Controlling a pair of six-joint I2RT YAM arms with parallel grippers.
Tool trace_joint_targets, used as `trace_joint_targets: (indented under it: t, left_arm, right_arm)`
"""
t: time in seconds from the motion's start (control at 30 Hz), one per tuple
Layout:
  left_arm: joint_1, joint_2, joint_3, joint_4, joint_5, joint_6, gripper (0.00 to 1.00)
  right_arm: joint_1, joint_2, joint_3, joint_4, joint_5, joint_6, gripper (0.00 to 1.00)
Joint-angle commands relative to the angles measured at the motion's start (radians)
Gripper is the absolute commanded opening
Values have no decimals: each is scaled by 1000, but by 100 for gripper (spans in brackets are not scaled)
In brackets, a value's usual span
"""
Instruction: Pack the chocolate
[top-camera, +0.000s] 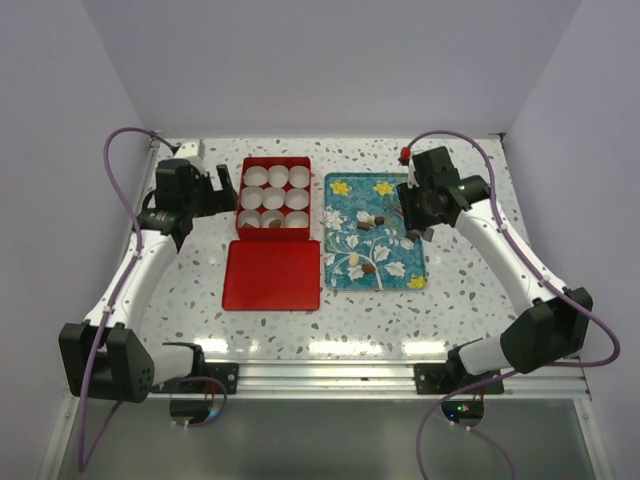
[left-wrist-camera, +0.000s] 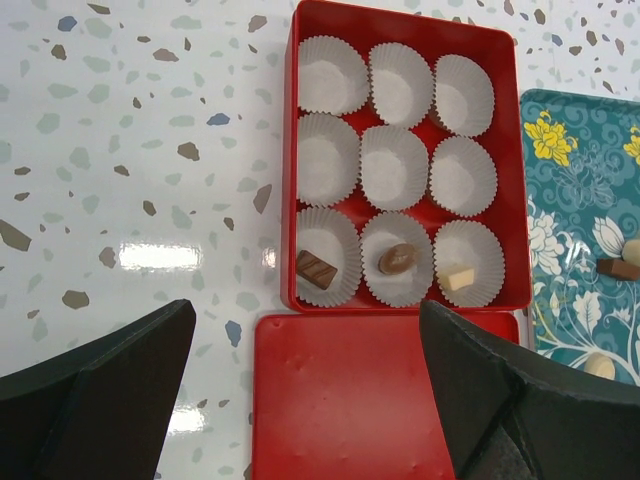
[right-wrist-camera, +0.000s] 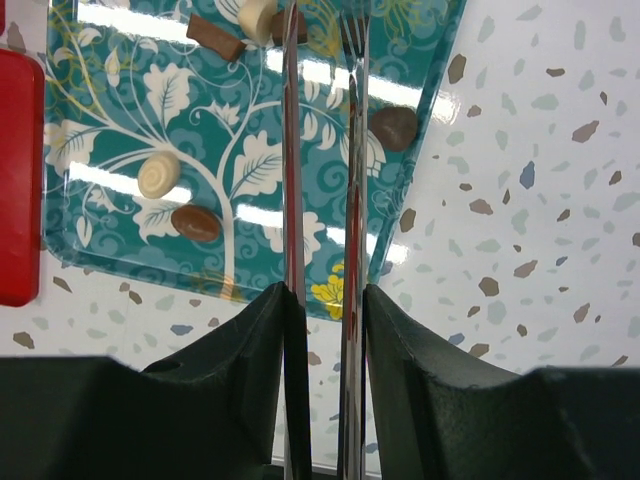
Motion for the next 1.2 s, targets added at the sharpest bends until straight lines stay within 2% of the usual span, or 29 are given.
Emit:
trace_joint_targets:
  t: [0.0,0.57,1.17]
  left_arm:
    - [-3,-43,0,22,-12,24,100]
    - [-3,-48,-8,37,-12,18,100]
    - [-3,-48,-22,45,-10,18,100]
  right_arm:
    - [0,15,-14,68,-3,-19,39]
    - [-2,44,-52,102,-56,-3,40]
    - [3,61,-95,113,-35,-8,40]
